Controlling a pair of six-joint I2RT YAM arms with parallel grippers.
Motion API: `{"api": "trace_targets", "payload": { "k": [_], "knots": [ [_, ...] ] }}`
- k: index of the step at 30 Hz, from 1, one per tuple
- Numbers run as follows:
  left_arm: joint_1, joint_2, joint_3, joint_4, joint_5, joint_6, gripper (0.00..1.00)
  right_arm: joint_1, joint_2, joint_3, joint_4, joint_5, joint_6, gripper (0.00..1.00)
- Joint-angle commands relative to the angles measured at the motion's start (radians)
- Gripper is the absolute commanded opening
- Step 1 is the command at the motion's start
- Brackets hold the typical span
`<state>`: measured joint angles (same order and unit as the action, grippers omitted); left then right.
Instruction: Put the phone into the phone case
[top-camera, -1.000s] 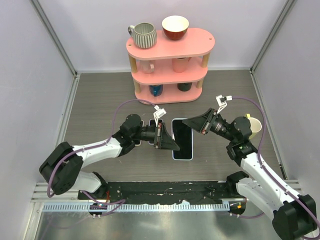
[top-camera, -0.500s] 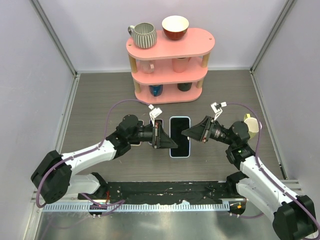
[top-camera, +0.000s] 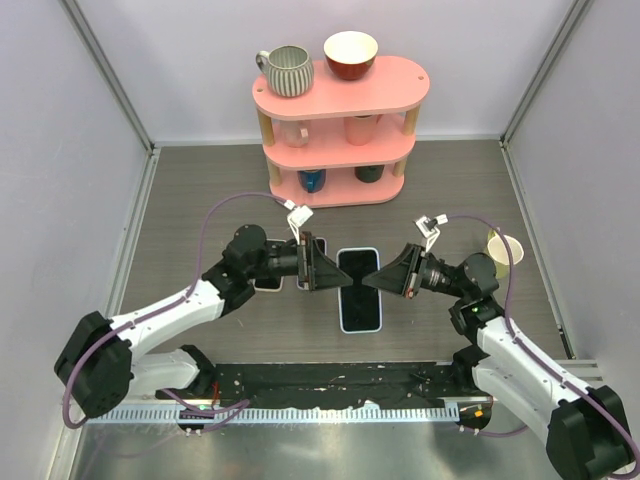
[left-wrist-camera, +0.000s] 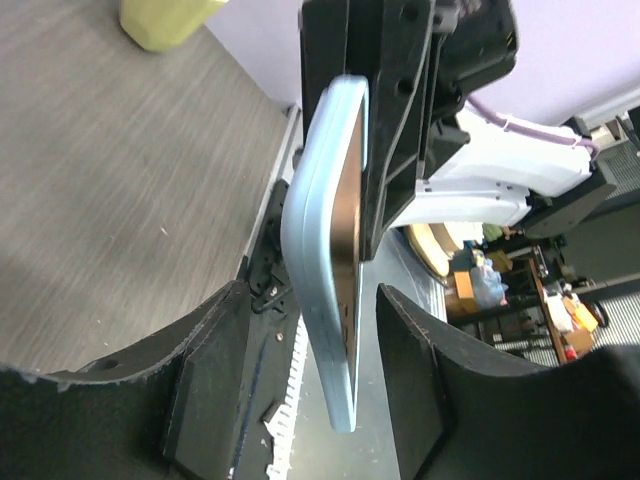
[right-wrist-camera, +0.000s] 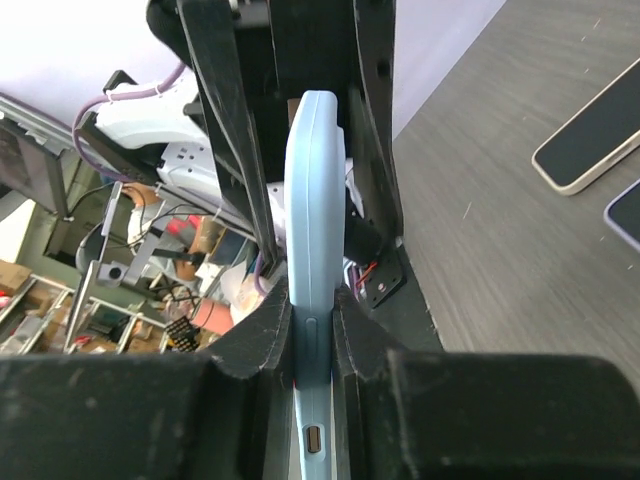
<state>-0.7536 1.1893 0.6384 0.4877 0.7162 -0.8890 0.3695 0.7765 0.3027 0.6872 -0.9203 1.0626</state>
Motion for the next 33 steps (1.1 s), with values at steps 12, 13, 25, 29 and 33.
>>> {"api": "trace_targets", "payload": {
  "k": [12,13,25,29,33],
  "knots": [
    [0.065,0.043,0.061,0.158,0.034,-0.106,0.48,0.006,0.012,-0.096,0.383,-0.049,0.235,0.01],
    [0.065,0.044,0.055,0.167,0.037,-0.111,0.41,0.006,0.015,-0.097,0.387,-0.049,0.237,0.01],
    [0.063,0.000,0.115,-0.202,-0.049,0.131,0.03,0.006,0.029,-0.113,0.384,-0.040,0.231,0.01],
    [0.065,-0.025,0.118,-0.230,-0.051,0.133,0.26,0.006,0.037,-0.112,0.383,-0.034,0.227,0.01],
    [0.065,-0.026,0.107,-0.199,-0.040,0.094,0.52,0.006,0.035,-0.111,0.388,-0.023,0.229,0.01]
  ]
}}
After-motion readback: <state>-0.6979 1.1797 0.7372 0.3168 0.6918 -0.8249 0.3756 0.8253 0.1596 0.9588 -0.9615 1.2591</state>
